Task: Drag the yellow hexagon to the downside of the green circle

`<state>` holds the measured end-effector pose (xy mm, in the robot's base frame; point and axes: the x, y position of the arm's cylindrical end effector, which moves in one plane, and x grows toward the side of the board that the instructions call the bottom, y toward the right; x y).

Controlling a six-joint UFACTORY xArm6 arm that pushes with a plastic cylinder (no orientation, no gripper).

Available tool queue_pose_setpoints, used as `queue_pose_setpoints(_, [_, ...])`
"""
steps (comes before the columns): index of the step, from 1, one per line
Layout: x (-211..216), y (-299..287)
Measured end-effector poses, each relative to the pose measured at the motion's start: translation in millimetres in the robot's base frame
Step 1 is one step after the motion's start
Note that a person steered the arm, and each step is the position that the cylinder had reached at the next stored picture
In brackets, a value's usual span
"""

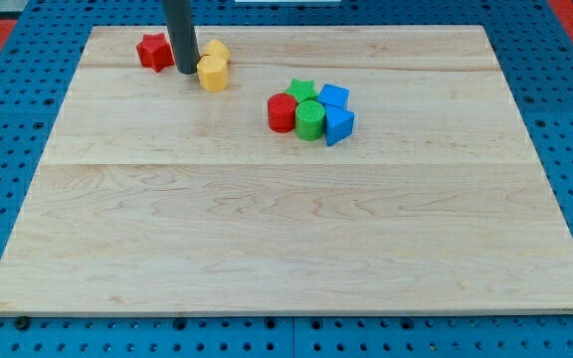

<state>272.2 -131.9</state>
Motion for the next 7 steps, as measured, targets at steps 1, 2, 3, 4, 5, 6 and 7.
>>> queue_pose_setpoints(1, [-11,10])
queue_pose_setpoints(2, [9,39])
queue_pose_setpoints(3, [36,38])
queue_pose_setpoints(4, [64,40])
queue_pose_setpoints(5, [80,45])
queue_pose_setpoints(6, [105,53])
queue_pose_setpoints(7, [121,77])
